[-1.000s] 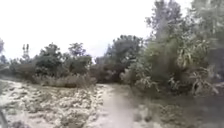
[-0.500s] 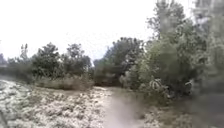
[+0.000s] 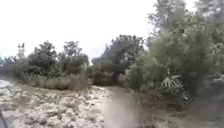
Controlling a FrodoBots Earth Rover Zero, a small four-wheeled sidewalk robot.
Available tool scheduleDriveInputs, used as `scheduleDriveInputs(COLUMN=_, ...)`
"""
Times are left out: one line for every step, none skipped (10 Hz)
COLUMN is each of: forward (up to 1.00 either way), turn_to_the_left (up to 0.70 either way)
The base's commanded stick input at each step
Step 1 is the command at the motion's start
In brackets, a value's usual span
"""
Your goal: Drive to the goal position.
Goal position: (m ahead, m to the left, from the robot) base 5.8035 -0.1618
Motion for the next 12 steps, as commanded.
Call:
scheduleDriveInputs(forward=0.85, turn_to_the_left=0.00)
scheduleDriveInputs(forward=0.85, turn_to_the_left=0.00)
scheduleDriveInputs(forward=0.85, turn_to_the_left=0.00)
scheduleDriveInputs(forward=0.85, turn_to_the_left=0.00)
scheduleDriveInputs(forward=0.85, turn_to_the_left=0.00)
scheduleDriveInputs(forward=0.85, turn_to_the_left=0.07)
scheduleDriveInputs(forward=0.85, turn_to_the_left=0.34)
scheduleDriveInputs(forward=0.85, turn_to_the_left=0.30)
scheduleDriveInputs(forward=0.85, turn_to_the_left=0.06)
scheduleDriveInputs(forward=0.85, turn_to_the_left=0.00)
scheduleDriveInputs(forward=0.85, turn_to_the_left=0.00)
scheduleDriveInputs(forward=0.85, turn_to_the_left=0.31)
